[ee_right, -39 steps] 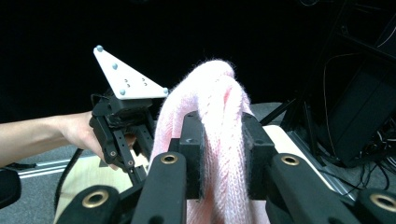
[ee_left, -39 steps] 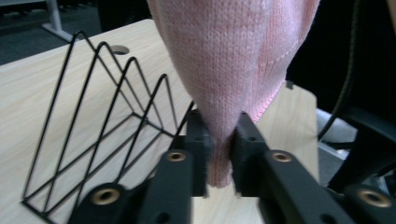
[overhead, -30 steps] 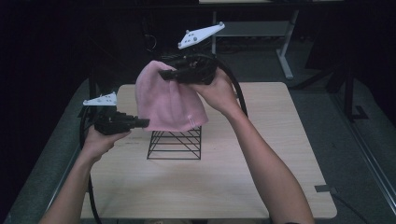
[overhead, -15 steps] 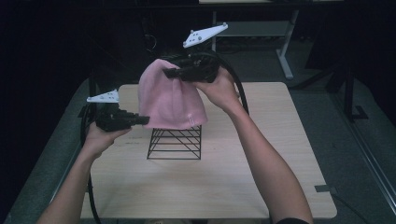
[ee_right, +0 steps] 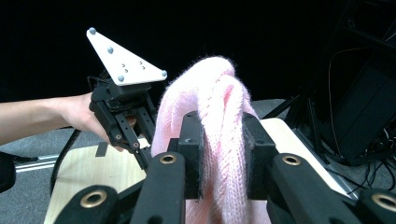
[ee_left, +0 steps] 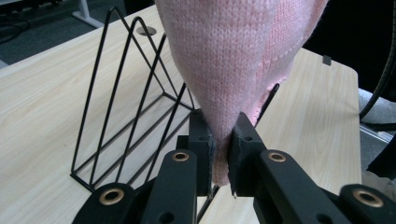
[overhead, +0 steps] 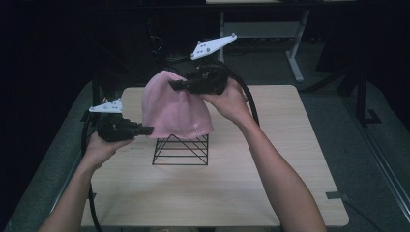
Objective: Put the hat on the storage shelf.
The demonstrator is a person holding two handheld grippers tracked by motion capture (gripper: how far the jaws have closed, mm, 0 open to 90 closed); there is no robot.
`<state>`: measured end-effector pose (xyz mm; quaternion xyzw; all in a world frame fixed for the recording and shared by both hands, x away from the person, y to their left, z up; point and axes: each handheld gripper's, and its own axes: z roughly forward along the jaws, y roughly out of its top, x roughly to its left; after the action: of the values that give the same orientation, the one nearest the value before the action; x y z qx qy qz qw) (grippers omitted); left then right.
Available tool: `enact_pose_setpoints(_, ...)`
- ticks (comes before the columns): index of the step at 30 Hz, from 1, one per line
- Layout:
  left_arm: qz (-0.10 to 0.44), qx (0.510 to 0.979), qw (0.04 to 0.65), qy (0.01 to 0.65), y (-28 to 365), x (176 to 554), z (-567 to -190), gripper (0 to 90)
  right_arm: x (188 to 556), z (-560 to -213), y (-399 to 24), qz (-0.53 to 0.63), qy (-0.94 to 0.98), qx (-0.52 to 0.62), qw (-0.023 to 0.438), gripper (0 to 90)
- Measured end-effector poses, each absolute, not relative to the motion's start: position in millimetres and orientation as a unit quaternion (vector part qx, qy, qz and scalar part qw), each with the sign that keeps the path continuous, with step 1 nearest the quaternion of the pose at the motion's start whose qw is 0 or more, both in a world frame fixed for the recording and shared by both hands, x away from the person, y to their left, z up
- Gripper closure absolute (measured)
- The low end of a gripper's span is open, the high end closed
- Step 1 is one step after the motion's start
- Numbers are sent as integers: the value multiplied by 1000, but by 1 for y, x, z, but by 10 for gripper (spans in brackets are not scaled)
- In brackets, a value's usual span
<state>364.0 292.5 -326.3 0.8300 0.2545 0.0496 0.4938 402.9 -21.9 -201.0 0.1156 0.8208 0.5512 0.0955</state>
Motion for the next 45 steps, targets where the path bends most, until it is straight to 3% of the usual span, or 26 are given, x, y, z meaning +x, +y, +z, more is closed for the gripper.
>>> enact_pose_setpoints(45, 44, 853, 444, 272, 287, 368, -355, 809, 397, -242, -26, 539, 830, 131, 57, 727)
